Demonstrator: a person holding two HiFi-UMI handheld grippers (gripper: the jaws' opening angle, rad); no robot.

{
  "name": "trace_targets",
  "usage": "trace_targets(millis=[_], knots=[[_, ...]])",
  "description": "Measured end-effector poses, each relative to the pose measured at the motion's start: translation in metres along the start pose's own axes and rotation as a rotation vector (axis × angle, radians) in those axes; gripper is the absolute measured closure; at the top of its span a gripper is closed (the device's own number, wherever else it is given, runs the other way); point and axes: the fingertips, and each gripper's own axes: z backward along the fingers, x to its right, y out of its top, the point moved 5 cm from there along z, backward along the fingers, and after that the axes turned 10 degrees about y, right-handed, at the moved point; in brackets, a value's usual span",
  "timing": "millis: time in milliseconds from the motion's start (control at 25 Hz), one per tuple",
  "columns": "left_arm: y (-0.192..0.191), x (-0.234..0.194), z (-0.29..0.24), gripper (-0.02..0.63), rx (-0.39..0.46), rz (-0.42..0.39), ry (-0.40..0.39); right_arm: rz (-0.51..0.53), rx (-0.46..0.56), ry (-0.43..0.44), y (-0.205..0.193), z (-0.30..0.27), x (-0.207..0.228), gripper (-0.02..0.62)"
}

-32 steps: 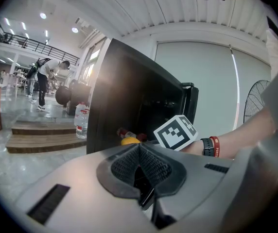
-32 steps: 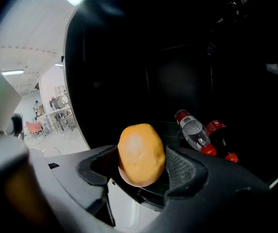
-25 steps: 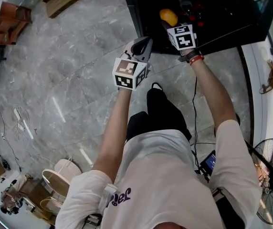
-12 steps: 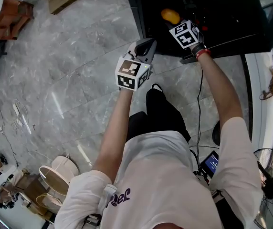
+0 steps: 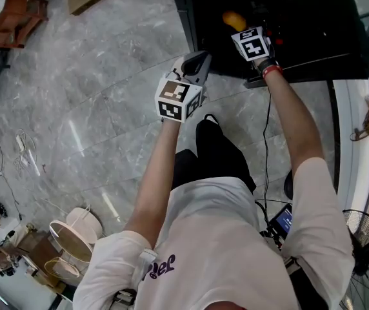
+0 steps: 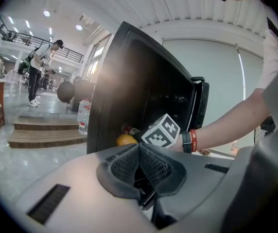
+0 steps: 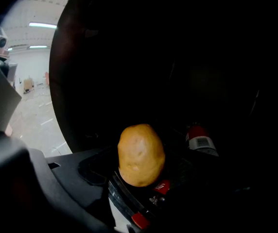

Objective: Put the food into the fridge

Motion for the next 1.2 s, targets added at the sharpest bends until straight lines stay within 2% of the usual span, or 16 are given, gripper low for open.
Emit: trace_targets(millis=[400,600,880,1200], knots=[[-0.002,0.004,-0.003,0.588,-0.002,-0.003,0.0,-0.062,0.024,0.005,0.004,-0.009,0.006,0.276],[0.001,0.003,-0.001,0.589,0.0,0.001,-0.006,-0.085,0.019,0.001,-0.002,-0.011,0.006,0.251],[0.003,0.004,0.0,0.588,-0.001,0.001,-0.007,-0.108,0.056,-0.026,0.003,0.001,0.011,0.232],[0.01,0.011,0.009,0.588,-0.002,0.003,-0.009,-0.159,0.046,-0.027,-0.003,0.018,0.001,0.221]])
